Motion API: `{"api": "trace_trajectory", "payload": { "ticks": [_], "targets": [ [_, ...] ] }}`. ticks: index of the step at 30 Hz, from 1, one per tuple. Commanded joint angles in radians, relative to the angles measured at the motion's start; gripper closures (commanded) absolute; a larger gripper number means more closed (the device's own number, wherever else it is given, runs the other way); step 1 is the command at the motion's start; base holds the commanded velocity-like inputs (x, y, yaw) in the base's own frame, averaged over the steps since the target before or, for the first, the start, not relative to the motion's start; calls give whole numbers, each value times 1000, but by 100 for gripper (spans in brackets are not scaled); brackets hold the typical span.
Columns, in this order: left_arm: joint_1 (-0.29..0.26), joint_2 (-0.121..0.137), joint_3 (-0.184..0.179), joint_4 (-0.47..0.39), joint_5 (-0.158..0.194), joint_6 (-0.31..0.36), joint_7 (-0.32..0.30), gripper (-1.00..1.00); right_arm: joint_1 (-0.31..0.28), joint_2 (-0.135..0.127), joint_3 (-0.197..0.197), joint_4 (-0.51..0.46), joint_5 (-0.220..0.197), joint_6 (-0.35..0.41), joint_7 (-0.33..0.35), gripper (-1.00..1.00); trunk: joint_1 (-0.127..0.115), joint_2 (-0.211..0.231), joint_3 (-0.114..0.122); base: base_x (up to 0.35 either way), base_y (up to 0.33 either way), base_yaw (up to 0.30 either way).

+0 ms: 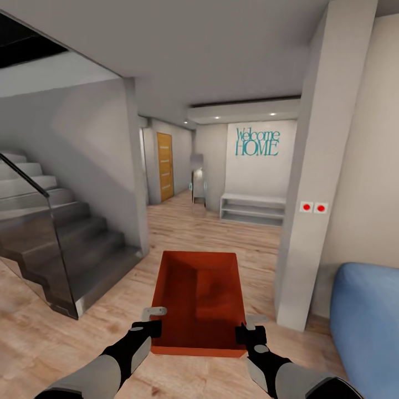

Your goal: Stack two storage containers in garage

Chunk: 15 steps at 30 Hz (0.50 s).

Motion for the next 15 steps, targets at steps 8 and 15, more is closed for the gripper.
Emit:
{"api": "trace_trajectory", "payload": {
  "ticks": [8, 15],
  "targets": [
    [-1, 10, 34, -2, -2, 7, 21, 100, -1, 0, -33, -2, 8, -2, -1, 100, 1, -1, -2, 323, 0, 0],
    [-1, 11, 34, -2, -2, 7, 21, 100, -1, 0, -33, -2, 7, -2, -1, 100, 1, -1, -2, 323, 0, 0]
  ]
}}
